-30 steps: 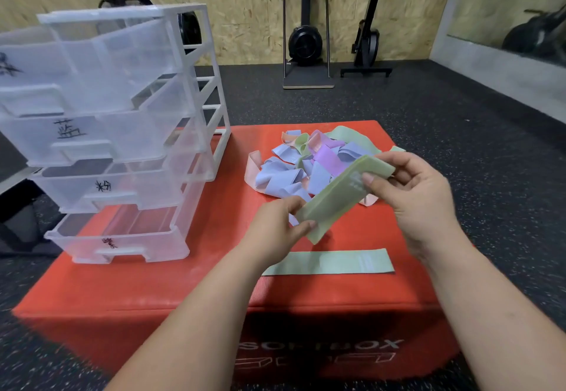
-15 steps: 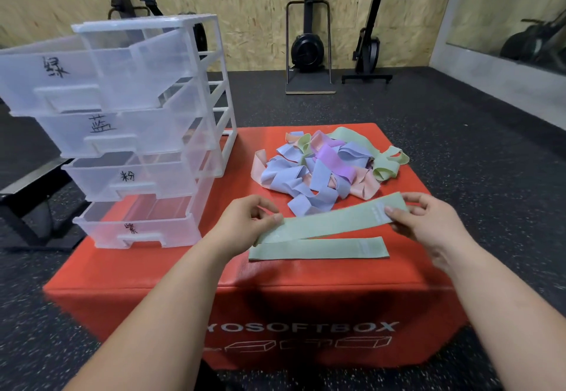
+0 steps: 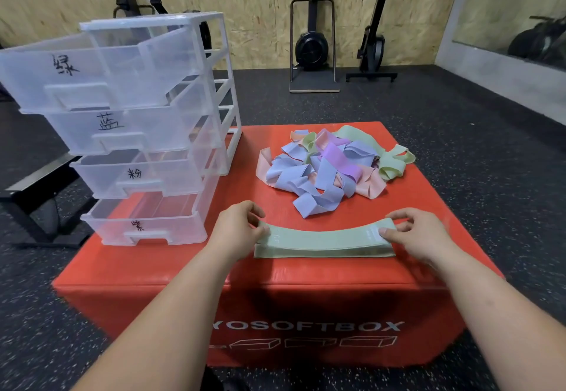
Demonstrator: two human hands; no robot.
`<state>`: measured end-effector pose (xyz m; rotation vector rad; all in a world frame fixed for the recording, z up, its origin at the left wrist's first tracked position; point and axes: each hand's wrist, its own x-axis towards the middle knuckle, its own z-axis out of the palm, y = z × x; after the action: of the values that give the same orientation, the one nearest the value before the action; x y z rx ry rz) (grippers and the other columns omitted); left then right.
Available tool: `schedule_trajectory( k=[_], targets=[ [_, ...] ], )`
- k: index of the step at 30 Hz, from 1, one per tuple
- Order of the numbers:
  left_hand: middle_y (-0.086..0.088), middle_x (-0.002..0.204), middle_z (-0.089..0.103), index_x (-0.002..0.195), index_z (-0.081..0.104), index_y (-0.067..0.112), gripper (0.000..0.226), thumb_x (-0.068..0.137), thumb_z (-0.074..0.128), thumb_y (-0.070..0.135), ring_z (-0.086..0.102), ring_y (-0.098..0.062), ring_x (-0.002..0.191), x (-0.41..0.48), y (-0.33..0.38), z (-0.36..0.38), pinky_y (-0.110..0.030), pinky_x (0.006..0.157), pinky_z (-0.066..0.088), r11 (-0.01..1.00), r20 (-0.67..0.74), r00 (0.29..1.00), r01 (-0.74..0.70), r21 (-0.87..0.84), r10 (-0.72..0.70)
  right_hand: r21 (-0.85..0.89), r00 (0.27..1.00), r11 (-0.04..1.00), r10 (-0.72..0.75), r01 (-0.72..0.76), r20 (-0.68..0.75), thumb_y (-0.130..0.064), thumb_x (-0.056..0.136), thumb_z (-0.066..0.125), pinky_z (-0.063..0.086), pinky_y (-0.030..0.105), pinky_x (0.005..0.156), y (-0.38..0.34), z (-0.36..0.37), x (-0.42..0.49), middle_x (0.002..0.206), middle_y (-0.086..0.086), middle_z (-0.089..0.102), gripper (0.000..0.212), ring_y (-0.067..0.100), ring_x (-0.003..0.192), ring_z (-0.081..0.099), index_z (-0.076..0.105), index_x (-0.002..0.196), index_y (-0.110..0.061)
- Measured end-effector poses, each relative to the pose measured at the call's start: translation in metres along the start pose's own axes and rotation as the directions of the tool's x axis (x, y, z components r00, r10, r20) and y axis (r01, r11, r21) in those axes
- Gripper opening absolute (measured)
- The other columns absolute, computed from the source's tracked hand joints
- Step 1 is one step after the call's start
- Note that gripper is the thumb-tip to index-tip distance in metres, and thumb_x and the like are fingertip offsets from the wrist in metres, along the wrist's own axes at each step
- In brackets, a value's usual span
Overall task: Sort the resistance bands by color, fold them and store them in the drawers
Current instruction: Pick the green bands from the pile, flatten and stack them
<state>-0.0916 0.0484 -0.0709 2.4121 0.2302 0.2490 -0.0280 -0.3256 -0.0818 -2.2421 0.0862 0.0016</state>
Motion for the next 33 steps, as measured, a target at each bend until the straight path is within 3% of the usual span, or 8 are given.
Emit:
schedule_trajectory(
  k=[3,7,9,12,16,18,22,33],
  targets=[
    [0.01,0.081,0.07,0.096,0.069,0.029,0.02,0.082,0.081,0.021,0.065,-0.008,0.076,0.002,-0.005,0.005,-0.022,0.061,0.045,0.994,0.031,0.999,-0.038,0.101,0.035,-0.134,0.999,0.99,-0.043,0.044,0.011,-0.03,0.073,0.093,0.052,0.035,0.071,0.003,0.002,0.004,0.069,-0.007,0.073,0.034,0.015,0.072,0.07,0.073,0.1,-0.029],
    [0.011,0.091,0.067,0.105,0.067,0.034,0.023,0.086,0.077,0.039,0.064,-0.017,0.091,0.001,-0.012,0.011,-0.037,0.077,0.055,0.929,0.135,0.987,-0.131,0.346,0.089,-0.479,0.986,0.862,-0.121,0.162,0.115,-0.044,0.075,0.088,0.052,0.035,0.078,0.008,0.002,0.001,0.082,-0.01,0.064,0.037,0.014,0.08,0.064,0.07,0.107,-0.035],
    [0.011,0.096,0.064,0.11,0.067,0.035,0.026,0.087,0.076,0.044,0.062,-0.018,0.094,0.002,-0.015,0.01,-0.04,0.079,0.056,0.914,0.146,0.983,-0.157,0.375,0.109,-0.533,0.977,0.82,-0.155,0.209,0.144,-0.052,0.075,0.086,0.053,0.038,0.085,0.011,-0.003,0.003,0.09,-0.01,0.056,0.04,0.015,0.086,0.061,0.068,0.11,-0.04],
    [0.013,0.1,0.062,0.113,0.069,0.033,0.028,0.087,0.079,0.039,0.061,-0.013,0.089,0.004,-0.018,0.006,-0.039,0.08,0.056,0.919,0.162,0.975,-0.2,0.34,0.152,-0.484,0.955,0.828,-0.201,0.285,0.219,-0.051,0.072,0.089,0.05,0.032,0.084,0.014,-0.016,0.007,0.096,-0.01,0.055,0.047,0.01,0.087,0.06,0.068,0.113,-0.041],
    [0.017,0.114,0.064,0.124,0.067,0.038,0.052,0.077,0.087,0.05,0.061,-0.008,0.098,0.003,-0.019,0.0,-0.034,0.088,0.054,0.925,0.314,0.924,-0.298,0.235,0.218,-0.346,0.891,0.863,-0.221,0.368,0.398,-0.031,0.067,0.097,0.044,0.005,0.08,0.02,-0.033,0.007,0.111,-0.016,0.065,0.06,0.0,0.095,0.064,0.069,0.12,-0.039],
    [0.018,0.118,0.063,0.127,0.065,0.039,0.062,0.072,0.088,0.054,0.059,-0.009,0.105,0.002,-0.019,-0.002,-0.033,0.092,0.052,0.894,0.381,0.895,-0.35,0.28,0.232,-0.334,0.886,0.867,-0.222,0.37,0.406,-0.027,0.067,0.097,0.048,0.009,0.086,0.023,-0.035,0.008,0.113,-0.021,0.069,0.061,-0.001,0.098,0.065,0.071,0.119,-0.043],
    [0.014,0.116,0.065,0.127,0.068,0.033,0.056,0.076,0.09,0.037,0.06,-0.012,0.105,-0.001,-0.015,-0.005,-0.03,0.09,0.049,0.877,0.357,0.9,-0.366,0.312,0.249,-0.355,0.892,0.849,-0.255,0.391,0.373,-0.028,0.068,0.096,0.054,0.029,0.089,0.023,-0.031,0.01,0.103,-0.023,0.071,0.054,0.004,0.094,0.066,0.072,0.113,-0.046],
    [0.017,0.11,0.061,0.131,0.066,0.034,0.064,0.073,0.092,0.035,0.061,-0.011,0.098,-0.004,-0.014,-0.009,-0.032,0.088,0.055,0.893,0.335,0.923,-0.305,0.332,0.19,-0.356,0.867,0.822,-0.293,0.444,0.403,-0.036,0.07,0.095,0.054,0.027,0.09,0.024,-0.026,0.012,0.108,-0.025,0.069,0.051,0.0,0.096,0.065,0.073,0.115,-0.044]
  ],
)
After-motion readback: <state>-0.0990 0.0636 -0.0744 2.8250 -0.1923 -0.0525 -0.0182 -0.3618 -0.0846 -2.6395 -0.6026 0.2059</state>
